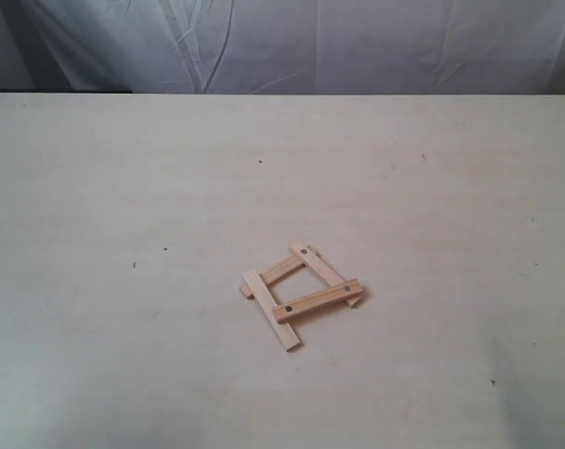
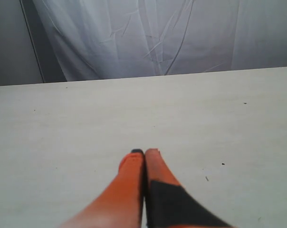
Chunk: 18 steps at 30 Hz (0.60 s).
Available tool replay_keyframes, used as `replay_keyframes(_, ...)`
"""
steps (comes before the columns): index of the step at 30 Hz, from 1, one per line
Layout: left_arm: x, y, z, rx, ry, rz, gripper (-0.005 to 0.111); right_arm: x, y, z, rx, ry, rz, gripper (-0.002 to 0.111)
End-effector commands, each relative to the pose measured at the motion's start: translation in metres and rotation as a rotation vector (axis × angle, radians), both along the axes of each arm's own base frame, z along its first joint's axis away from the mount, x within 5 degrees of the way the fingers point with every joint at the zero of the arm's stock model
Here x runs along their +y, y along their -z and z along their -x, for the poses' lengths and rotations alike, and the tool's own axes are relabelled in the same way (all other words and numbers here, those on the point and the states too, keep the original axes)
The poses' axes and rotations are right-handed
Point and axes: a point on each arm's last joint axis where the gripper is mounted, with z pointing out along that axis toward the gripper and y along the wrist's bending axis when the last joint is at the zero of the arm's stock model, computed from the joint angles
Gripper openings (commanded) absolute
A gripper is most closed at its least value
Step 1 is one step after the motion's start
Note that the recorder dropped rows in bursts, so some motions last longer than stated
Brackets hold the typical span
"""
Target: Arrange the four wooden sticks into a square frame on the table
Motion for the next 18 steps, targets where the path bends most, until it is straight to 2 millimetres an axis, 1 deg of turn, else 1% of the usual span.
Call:
replay_keyframes(1, 0.0002, 0.0002, 0.0, -0.014, -0.003, 0.004, 0.0, -0.0047, -0.0001, -0.0009, -0.016, 0.092, -0.008, 0.0)
replay_keyframes(7, 0.0002, 0.0002, 0.0, -0.014, -0.003, 0.004, 0.0, -0.01, -0.0001, -0.0012, -0.016, 0.193, -0.012, 0.0)
replay_keyframes(18, 0.0002, 0.0002, 0.0, -0.014, -0.003, 0.004, 0.0, -0.0094, -0.0002, -0.0013, -0.015, 0.193, -0.035, 0.0)
